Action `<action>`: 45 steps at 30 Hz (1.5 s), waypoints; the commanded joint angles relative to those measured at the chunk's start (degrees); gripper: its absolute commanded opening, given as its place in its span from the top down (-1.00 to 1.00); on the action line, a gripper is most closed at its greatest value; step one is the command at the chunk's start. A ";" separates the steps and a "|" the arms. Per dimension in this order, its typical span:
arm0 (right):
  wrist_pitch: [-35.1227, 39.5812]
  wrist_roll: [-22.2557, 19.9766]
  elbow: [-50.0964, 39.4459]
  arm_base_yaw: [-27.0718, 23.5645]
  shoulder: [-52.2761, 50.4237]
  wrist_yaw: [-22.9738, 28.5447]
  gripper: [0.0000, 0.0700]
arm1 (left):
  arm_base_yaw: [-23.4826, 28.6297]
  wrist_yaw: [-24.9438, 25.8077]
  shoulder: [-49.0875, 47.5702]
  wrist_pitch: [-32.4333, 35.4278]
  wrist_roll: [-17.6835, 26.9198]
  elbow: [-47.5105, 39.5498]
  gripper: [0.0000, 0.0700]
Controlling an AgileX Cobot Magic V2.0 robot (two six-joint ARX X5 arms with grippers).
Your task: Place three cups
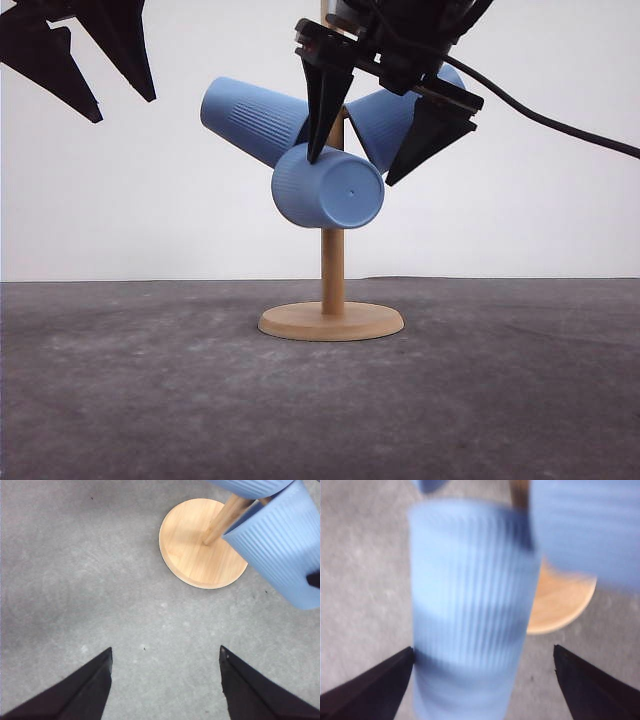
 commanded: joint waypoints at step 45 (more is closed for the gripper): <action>-11.93 -11.18 1.40 -8.77 -26.32 7.46 -0.60 | 1.55 -2.96 -3.56 -7.59 3.19 1.46 -0.13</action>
